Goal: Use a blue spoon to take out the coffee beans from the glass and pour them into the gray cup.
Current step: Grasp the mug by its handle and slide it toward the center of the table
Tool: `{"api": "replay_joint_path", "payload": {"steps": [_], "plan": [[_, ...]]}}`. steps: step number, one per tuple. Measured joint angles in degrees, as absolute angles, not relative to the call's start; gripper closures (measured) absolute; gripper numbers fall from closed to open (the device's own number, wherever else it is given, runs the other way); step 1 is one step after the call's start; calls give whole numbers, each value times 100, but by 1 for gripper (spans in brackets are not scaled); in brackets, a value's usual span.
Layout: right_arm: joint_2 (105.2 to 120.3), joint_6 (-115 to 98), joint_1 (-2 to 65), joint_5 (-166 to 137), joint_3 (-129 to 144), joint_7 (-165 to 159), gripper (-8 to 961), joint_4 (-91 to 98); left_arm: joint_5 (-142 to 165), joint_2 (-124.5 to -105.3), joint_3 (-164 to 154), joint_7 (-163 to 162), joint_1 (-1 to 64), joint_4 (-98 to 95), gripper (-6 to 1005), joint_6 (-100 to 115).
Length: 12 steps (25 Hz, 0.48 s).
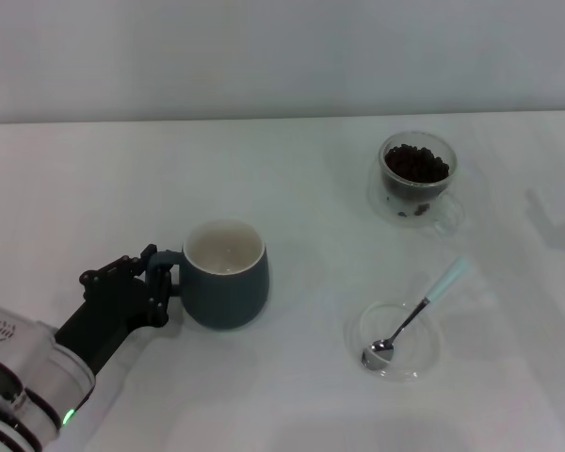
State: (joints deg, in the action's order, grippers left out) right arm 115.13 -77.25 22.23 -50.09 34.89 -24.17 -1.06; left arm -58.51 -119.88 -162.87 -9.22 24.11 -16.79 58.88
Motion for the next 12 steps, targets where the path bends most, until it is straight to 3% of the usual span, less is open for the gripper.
{"api": "replay_joint_path", "payload": {"steps": [10,12], "plan": [[11522,-7755,2197,-5010,3489,-2429,137,-130,-5841,-11984,-16285,-914,2242,-1678,847,5942],[11522,-7756,2197,-5010,3489,-2434,137,-132,-5837,-11980,-16285,-913,2220,-1678,758,5949]]}}
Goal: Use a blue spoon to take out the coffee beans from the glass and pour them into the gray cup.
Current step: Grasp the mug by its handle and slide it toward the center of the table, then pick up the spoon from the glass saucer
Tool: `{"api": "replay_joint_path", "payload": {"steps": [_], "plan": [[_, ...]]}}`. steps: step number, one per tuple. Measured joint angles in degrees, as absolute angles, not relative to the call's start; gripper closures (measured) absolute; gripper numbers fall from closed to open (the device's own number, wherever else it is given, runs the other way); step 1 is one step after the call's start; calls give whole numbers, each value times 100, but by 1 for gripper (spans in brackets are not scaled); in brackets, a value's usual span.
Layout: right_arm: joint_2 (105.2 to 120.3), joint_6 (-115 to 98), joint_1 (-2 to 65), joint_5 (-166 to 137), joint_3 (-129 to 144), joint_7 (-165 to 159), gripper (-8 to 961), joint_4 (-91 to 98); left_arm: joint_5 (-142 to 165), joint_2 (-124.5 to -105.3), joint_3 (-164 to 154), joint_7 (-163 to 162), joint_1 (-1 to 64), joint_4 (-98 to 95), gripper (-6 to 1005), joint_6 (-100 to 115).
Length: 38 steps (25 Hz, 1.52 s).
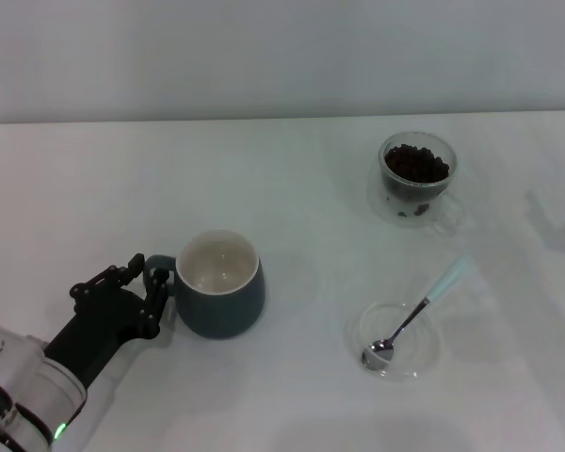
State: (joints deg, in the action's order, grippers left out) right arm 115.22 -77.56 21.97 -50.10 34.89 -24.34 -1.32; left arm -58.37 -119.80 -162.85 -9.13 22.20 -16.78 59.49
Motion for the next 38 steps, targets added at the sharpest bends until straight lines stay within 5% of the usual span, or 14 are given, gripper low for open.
{"api": "replay_joint_path", "payload": {"steps": [19,22,29,32,38], "plan": [[11459,-7705,1948,-5028,4126,-4339,139,305,-5873,-11943,-16239,-905,1414,-1616,259,7028],[11303,-7649,1708,-5029,4672,-5803,141,647,-5930,-11938,-16226,-905,1191,-1575,151,7401],[10712,-7686,1604,-5405,6427,-8778,142,697,-6773,-11938,-16215,-905,741,-1381,150,8306],[10742,-7670,1626,-5485,6628,-8977,142,686,-7059,-11937,-16215,-913,705,-1343,151,8383],[11051,-7532,1665,-5541,6852,-9059,141,687,-7400,-11927,-16216,-944,719,-1247,153,8423]]}}
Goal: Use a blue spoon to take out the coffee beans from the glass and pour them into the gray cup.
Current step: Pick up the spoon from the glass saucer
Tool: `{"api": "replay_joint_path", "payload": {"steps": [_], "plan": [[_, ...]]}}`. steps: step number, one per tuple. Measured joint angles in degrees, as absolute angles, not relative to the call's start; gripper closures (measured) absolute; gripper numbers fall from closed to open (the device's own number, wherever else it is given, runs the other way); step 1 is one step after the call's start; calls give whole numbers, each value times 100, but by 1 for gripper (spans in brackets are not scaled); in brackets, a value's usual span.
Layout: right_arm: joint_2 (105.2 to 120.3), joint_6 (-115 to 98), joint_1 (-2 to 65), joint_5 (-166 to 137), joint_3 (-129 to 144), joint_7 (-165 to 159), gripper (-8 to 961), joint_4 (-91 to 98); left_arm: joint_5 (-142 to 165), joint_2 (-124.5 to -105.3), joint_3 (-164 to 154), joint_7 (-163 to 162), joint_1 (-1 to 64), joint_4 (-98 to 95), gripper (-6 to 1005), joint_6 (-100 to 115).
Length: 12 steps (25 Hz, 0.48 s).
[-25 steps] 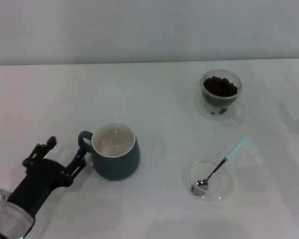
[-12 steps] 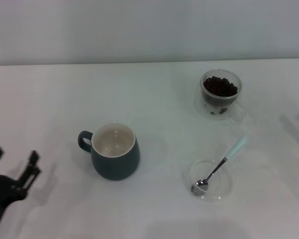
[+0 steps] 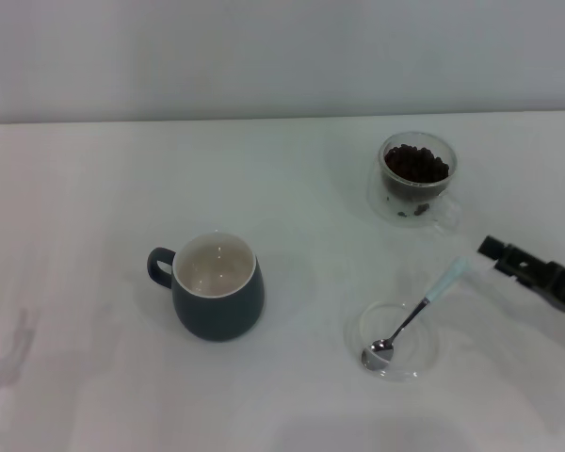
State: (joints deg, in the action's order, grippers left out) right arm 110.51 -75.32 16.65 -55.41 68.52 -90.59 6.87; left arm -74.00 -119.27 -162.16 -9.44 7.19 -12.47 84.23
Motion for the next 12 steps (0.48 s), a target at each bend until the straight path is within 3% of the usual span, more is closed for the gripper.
{"api": "replay_joint_path", "payload": {"steps": [5,12], "plan": [[11245,-7149,1782,-5667,6918,-9048,142,695,-7440,-11926,-16216,-932,802,-1159,155,8426],[11377,-6870,1909,-5678,7079,-9039,158,724,-7444,-11927,-16216,-943,883,-1078,157,8402]]}}
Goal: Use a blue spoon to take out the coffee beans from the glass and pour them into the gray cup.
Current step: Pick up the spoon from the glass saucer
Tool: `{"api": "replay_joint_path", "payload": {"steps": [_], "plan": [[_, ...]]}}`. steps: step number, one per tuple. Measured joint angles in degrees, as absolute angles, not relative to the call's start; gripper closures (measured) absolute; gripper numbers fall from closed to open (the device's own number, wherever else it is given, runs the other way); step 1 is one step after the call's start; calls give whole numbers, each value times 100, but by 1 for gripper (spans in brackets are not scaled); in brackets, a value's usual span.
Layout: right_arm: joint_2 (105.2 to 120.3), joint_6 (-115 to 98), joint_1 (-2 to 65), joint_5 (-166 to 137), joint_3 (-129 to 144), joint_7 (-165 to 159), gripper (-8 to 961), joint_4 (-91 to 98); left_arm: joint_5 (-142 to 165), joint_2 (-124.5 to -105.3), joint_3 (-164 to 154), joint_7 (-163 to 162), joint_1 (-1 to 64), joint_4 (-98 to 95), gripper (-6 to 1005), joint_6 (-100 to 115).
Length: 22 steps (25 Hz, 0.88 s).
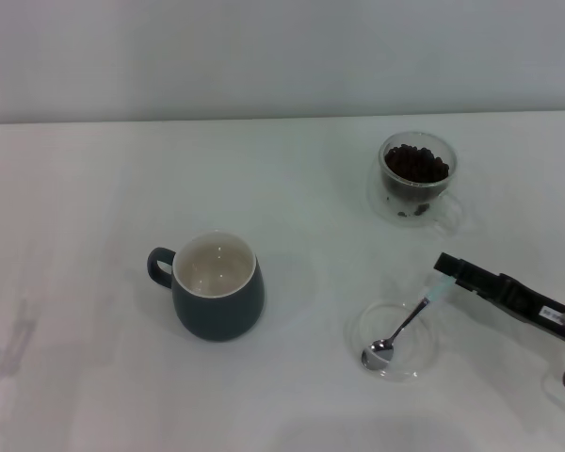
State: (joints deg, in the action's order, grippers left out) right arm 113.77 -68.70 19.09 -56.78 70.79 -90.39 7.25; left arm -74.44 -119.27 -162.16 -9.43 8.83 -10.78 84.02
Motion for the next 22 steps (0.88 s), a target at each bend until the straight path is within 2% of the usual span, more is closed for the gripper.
{"api": "replay_joint_path", "payload": {"steps": [6,15,21,22], "plan": [[11470,-6586,2063,-5678,7203,-9045,173,720,-7445,-11927,-16216,-946,887,-1079,159,8392],[11479,-6577,2064,-5661,7181,-9060,197,716,-7455,-11920,-16216,-949,888,-1081,160,8396],[11480,-6616,2057,-5626,7160,-9077,436,708,-7463,-11918,-16216,-949,895,-1081,160,8392],[11481,-6630,2050,-5616,7156,-9079,543,714,-7463,-11918,-16216,-949,895,-1081,160,8392]]}}
